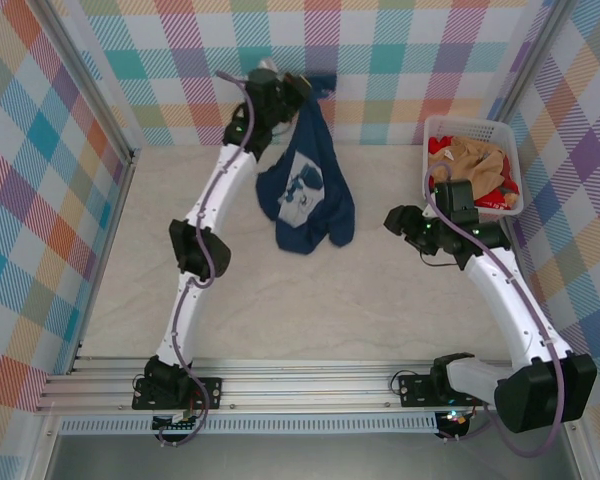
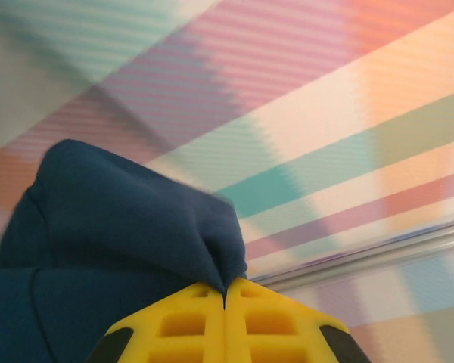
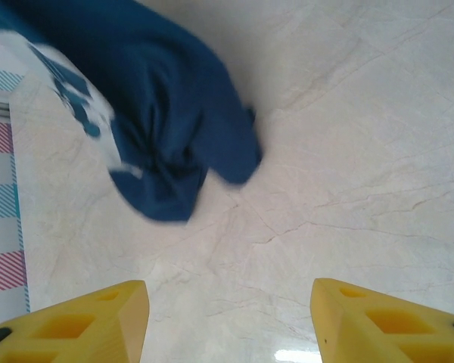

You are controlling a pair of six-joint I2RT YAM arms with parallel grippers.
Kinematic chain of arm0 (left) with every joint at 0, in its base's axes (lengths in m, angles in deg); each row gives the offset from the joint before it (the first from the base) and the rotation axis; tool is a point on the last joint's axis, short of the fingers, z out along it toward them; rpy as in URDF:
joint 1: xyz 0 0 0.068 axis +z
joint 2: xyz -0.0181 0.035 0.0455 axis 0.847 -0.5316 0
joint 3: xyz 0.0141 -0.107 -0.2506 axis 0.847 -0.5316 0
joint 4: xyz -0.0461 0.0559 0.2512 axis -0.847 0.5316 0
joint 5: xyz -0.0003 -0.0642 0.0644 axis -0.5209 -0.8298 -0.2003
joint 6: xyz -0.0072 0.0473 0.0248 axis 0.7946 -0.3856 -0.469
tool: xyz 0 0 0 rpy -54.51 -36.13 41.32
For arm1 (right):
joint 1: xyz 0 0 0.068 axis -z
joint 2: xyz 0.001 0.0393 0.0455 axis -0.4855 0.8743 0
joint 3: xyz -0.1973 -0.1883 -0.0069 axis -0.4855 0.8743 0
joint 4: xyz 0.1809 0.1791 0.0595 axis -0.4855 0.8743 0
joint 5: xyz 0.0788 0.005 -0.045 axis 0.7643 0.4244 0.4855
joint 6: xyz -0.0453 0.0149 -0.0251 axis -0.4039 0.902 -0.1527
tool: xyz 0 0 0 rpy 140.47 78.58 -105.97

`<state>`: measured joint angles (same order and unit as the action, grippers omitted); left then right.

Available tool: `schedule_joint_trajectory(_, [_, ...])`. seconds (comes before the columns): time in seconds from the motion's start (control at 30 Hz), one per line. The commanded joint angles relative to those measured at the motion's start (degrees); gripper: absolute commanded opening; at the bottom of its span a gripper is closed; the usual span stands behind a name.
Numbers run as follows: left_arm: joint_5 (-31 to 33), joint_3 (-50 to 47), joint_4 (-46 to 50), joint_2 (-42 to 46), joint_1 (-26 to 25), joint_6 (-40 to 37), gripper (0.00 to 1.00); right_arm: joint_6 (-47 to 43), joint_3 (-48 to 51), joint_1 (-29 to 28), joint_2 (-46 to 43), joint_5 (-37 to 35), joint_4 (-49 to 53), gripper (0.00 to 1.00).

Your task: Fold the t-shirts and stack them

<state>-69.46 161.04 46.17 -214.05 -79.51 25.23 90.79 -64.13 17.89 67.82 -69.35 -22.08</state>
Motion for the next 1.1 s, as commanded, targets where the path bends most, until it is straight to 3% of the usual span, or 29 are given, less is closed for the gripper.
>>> schedule_joint_trajectory(0.0, [-3.2, 2.8, -5.9, 10.7, 2.8, 3.4, 0.0, 0.4, -2.4, 0.4, 1.2, 1.2, -2.4, 0.58])
schedule_joint_trajectory(0.1, [-3.7, 2.4, 6.0, 18.2, 4.2, -3.0, 0.0, 0.9, -2.4, 0.5, 2.4, 1.3, -4.0, 0.57])
schedule_joint_trajectory(0.2, [2.1, -3.6, 24.5, 27.6, 3.2, -13.9, 0.0, 1.7, -2.5, 0.4, 4.2, 1.8, -5.2, 0.56])
schedule_joint_trajectory(0.27, [11.7, -21.7, 29.5, 38.2, 1.8, -17.8, 0.0, 2.8, -2.0, 0.3, 5.1, 2.2, -6.2, 0.55])
schedule_joint_trajectory(0.37, [22.1, -67.2, 21.9, 58.0, 3.3, -10.7, 0.0, 4.4, -1.1, -0.2, 6.7, 2.8, -7.7, 0.53])
schedule_joint_trajectory(0.43, [18.9, -90.5, 16.9, 68.2, 8.0, -2.5, 0.0, 5.3, -0.9, -1.6, 8.1, 2.8, -8.3, 0.52])
schedule_joint_trajectory(0.5, [12.8, -106.5, 13.1, 72.3, 12.7, 4.7, 0.0, 5.9, -0.9, -3.6, 9.5, 2.4, -9.0, 0.52])
schedule_joint_trajectory(0.6, [8.1, -120.4, 8.5, 74.7, 17.4, 9.1, 0.03, 7.2, -1.2, -7.5, 12.3, 1.8, -9.7, 0.51])
schedule_joint_trajectory(0.67, [7.8, -122.9, 10.0, 74.9, 18.7, 9.3, 0.25, 7.9, -1.8, -10.2, 14.5, 1.5, -10.2, 0.51])
schedule_joint_trajectory(0.73, [7.1, -121.6, 12.0, 75.1, 18.7, 8.3, 0.53, 8.3, -2.7, -12.7, 17.3, 1.1, -10.7, 0.51])
schedule_joint_trajectory(0.77, [7.3, -120.3, 13.3, 75.1, 18.3, 7.7, 0.59, 8.6, -3.2, -13.4, 18.4, 1.0, -11.1, 0.51])
schedule_joint_trajectory(0.9, [8.2, -109.6, 17.0, 72.4, 14.6, -1.1, 0.63, 9.6, -5.4, -15.1, 24.2, 2.5, -14.0, 0.51])
schedule_joint_trajectory(1.07, [6.0, -92.5, 19.5, 55.3, 5.1, -14.9, 0.71, 11.6, -11.8, -15.7, 34.9, 4.4, -19.6, 0.52])
